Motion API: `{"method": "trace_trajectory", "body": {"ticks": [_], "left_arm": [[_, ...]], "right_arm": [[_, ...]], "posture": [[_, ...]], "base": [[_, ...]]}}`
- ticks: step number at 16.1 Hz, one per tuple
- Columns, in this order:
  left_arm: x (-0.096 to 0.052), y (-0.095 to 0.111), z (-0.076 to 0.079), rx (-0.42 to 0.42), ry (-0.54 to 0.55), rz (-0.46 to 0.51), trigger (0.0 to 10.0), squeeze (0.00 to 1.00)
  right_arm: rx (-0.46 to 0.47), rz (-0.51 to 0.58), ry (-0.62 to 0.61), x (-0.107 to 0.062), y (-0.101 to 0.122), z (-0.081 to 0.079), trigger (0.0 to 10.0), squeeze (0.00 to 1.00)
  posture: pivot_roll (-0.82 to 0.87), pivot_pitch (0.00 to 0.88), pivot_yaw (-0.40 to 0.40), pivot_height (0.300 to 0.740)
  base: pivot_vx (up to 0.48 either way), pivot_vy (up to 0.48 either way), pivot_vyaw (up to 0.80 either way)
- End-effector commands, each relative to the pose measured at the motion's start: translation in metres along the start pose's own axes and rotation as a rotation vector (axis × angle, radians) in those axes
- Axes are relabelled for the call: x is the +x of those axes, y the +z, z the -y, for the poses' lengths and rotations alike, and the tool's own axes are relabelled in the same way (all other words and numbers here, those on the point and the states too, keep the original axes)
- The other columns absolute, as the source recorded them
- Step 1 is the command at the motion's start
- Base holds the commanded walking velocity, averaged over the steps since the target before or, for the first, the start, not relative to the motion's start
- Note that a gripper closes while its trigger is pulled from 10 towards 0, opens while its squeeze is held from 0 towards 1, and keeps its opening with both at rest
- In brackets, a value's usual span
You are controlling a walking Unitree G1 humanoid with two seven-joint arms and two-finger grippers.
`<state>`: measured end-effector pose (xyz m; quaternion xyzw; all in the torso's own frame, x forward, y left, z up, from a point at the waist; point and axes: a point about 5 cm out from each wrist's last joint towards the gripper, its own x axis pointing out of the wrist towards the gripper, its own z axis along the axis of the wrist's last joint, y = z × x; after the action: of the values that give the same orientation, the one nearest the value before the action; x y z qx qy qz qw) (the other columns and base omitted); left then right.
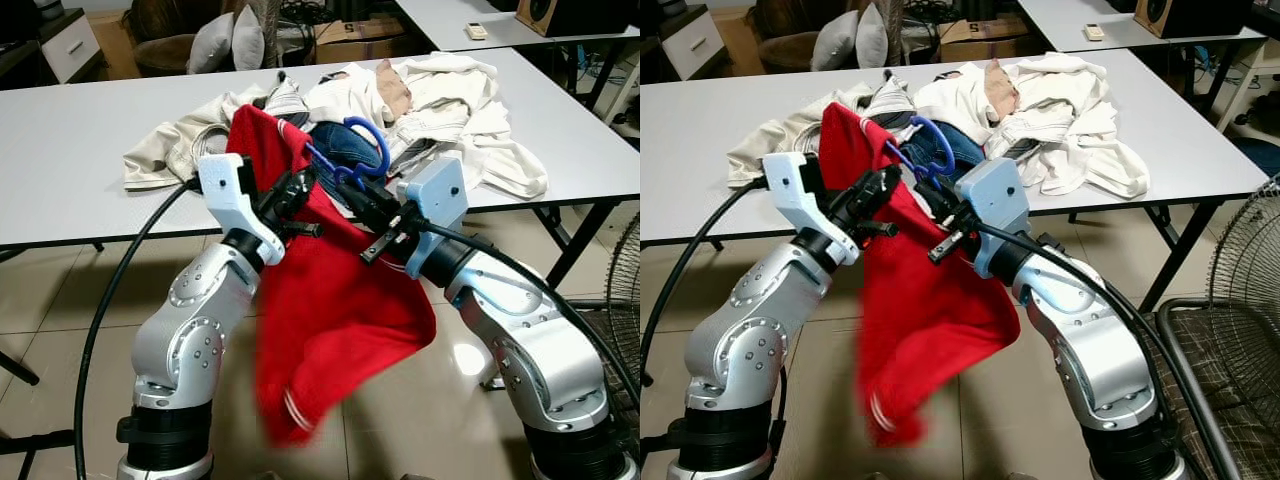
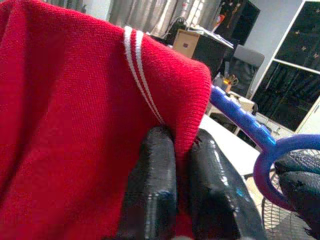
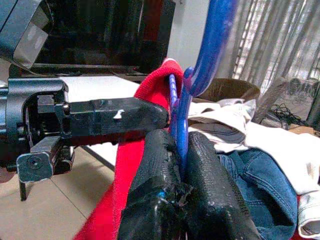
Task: Hang hanger
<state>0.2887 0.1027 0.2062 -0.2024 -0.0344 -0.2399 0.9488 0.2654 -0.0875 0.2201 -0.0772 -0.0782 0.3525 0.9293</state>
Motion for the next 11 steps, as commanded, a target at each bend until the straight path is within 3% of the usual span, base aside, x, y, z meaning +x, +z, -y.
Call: {"method": "trace_trajectory", "body": {"ticks": [1,8,11], "left_arm": [[-0.004,0.006,-0.006,0.003,0.016,0.030,0.0,0.00],[-0.017,0.015,-0.009,0.070,-0.005,0.027,0.0,0.00],[-0.026,0.031,-0.015,0.128,0.013,0.054,0.0,0.00]], "right_arm": [[-0.013,0.034,-0.024,-0.001,0.006,0.003,10.0,0.00],[0.001,0.000,-0.032,-0.003,-0.002,0.003,10.0,0.00],[-0.003,-0.057,0.008,-0.006,-0.012,-0.001,10.0,0.00]], "posture": [[-0.14,0.000,0.122,0.740],[-0.13,0.000,0.117,0.740],[-0.12,0.000,0.110,0.740]], "base": [[0.000,0.000,0.00],[0.000,0.000,0.00],[0.000,0.000,0.00]]}}
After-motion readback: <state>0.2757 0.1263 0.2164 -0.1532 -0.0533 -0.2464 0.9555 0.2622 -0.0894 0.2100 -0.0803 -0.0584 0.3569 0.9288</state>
